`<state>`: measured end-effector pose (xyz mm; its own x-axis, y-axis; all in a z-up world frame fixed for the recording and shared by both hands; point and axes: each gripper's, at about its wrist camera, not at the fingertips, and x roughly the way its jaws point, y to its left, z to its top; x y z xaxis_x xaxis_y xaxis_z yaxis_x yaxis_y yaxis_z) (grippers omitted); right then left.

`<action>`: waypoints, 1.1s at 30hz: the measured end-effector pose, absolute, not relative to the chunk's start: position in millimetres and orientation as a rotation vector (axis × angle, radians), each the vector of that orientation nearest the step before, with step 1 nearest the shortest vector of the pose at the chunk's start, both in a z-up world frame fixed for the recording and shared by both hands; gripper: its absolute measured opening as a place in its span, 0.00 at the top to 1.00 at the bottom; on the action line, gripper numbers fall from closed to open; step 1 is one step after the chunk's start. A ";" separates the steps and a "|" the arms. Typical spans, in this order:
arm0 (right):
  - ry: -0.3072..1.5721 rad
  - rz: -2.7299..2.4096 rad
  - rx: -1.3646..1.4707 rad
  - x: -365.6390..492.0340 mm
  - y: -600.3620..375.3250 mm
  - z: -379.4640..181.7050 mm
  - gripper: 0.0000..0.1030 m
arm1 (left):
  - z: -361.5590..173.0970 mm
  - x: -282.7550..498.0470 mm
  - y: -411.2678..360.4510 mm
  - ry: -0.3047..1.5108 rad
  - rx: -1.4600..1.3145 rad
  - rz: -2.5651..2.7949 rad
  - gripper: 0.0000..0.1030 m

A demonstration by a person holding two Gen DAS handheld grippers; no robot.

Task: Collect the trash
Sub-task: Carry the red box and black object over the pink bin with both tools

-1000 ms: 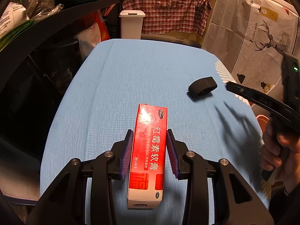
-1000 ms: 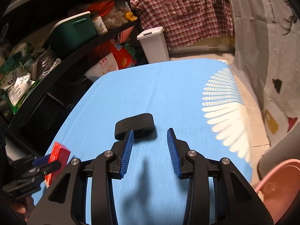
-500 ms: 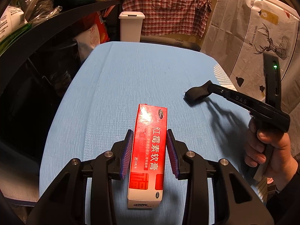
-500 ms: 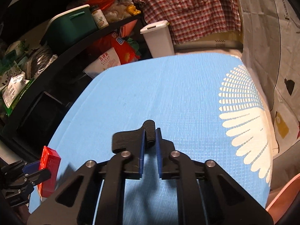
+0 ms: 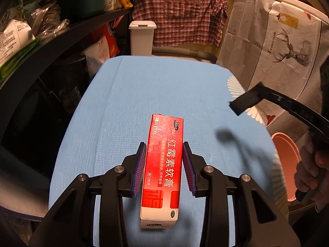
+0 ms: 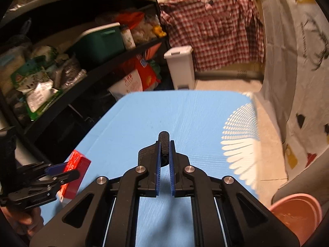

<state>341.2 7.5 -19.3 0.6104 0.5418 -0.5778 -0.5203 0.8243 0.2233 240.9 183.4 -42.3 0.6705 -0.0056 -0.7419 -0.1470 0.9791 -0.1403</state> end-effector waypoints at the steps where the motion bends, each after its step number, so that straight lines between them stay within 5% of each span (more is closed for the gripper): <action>1: 0.670 0.610 0.036 335.2 1.4 -14.2 0.92 | -38.2 238.5 180.6 0.826 -0.201 0.074 0.66; 17: 0.603 0.505 0.071 237.0 -107.3 32.9 0.92 | 1.2 217.6 120.7 0.751 -0.166 -0.040 0.66; 33: 0.648 0.262 0.149 215.8 -205.3 13.3 0.92 | 2.0 224.4 48.9 0.767 -0.117 -0.180 0.66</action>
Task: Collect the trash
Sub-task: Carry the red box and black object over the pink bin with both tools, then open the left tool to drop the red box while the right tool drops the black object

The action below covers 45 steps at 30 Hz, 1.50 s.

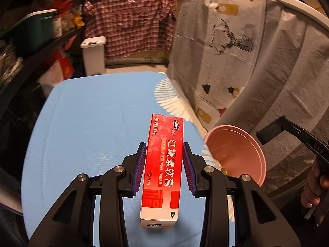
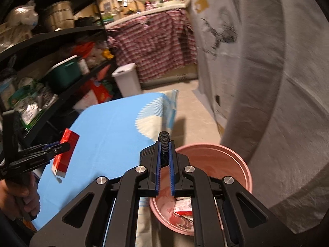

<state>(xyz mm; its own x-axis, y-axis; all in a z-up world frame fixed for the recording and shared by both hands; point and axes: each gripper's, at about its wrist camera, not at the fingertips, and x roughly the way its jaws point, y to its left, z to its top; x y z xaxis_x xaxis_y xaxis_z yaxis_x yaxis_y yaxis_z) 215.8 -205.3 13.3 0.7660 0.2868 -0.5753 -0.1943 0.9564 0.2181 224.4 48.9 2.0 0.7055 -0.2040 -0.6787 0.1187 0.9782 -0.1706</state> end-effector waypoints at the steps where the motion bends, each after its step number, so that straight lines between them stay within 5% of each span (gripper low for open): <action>1: 0.653 0.253 0.160 216.7 -210.0 11.7 0.92 | 1.4 225.5 45.0 0.768 -0.114 -0.186 0.66; 38: 0.718 0.077 0.063 241.5 -244.9 -17.1 0.92 | -19.5 285.9 -102.4 0.821 -0.054 -0.391 0.65; 41: 0.734 0.076 0.065 244.2 -245.4 -19.5 0.88 | -20.6 288.8 -106.6 0.827 -0.067 -0.413 0.64; 43: 0.754 0.076 0.064 246.2 -244.8 -23.0 0.80 | -20.9 289.3 -109.9 0.828 -0.065 -0.424 0.52; 45: 0.757 0.066 0.060 246.8 -245.2 -24.5 0.61 | -20.5 287.8 -111.2 0.824 -0.056 -0.426 0.50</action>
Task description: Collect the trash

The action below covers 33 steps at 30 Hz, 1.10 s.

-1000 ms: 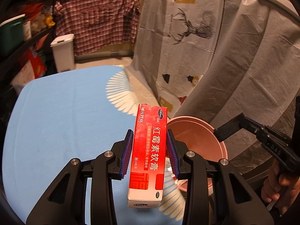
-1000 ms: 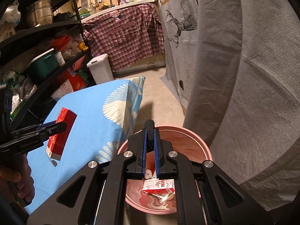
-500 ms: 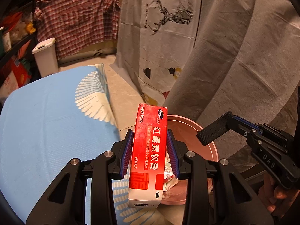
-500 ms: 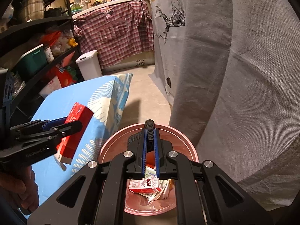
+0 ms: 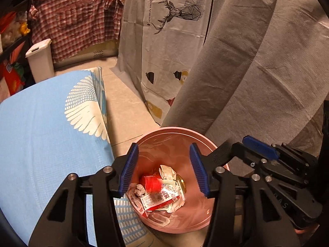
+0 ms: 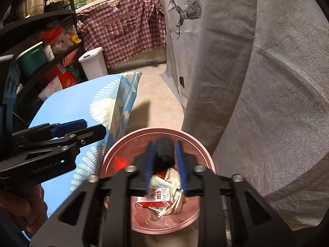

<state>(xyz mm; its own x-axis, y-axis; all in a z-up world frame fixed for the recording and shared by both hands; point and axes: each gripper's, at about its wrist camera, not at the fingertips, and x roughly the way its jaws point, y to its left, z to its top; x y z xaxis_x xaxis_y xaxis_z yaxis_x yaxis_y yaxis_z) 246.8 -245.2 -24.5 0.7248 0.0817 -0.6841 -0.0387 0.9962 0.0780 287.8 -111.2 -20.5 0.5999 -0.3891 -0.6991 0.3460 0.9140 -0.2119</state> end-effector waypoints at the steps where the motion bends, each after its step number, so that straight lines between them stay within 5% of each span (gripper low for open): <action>1: 0.755 0.062 0.060 246.7 -245.5 -24.5 0.56 | -20.4 287.2 -110.9 0.825 -0.052 -0.425 0.50; 11: 0.681 0.036 0.055 227.1 -245.7 -12.0 0.34 | 4.2 261.4 -78.2 0.769 -0.051 -0.348 0.49; 18: 0.561 0.019 0.088 176.1 -247.1 15.7 0.14 | 34.9 211.1 -50.8 0.675 -0.065 -0.268 0.34; 23: 0.502 -0.007 0.061 136.5 -240.4 32.4 0.09 | 52.4 171.2 -40.2 0.615 -0.074 -0.224 0.19; 33: 0.497 -0.017 0.069 72.3 -244.9 42.2 0.05 | 47.1 95.7 -31.5 0.606 -0.083 -0.148 0.13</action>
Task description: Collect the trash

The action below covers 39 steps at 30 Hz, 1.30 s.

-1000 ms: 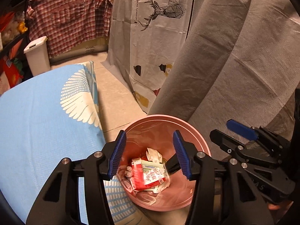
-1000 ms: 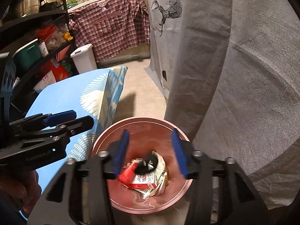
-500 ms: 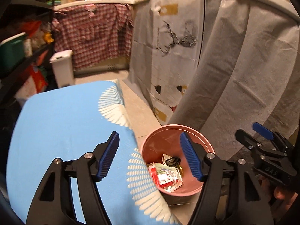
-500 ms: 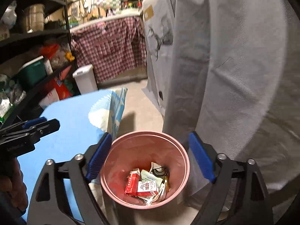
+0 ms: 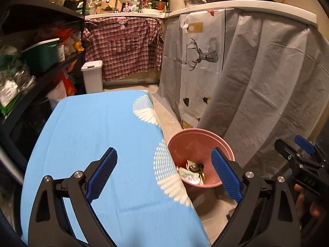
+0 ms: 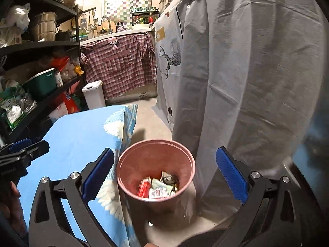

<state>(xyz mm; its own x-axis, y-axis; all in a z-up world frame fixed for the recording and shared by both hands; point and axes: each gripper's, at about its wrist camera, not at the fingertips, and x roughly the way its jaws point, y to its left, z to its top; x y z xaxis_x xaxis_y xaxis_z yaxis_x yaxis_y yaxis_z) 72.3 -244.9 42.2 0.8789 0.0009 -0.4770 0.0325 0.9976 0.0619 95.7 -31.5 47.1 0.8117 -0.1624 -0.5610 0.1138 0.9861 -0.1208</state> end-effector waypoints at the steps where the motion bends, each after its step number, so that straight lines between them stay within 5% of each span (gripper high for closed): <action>1: 0.501 -0.014 0.069 66.4 -245.6 41.0 0.05 | 45.4 88.6 -30.9 0.607 -0.089 -0.150 0.12; 39: 0.530 -0.046 0.019 41.6 -237.5 23.3 0.05 | 10.4 54.3 -43.2 0.667 -0.078 -0.150 0.09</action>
<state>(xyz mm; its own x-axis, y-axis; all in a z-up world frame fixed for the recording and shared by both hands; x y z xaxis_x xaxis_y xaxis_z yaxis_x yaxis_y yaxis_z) 41.6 -237.5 23.3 0.8615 -0.0394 -0.5061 0.0491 0.9988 0.0059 54.3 -43.2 10.4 0.7755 -0.1636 -0.6098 0.1137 0.9862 -0.1201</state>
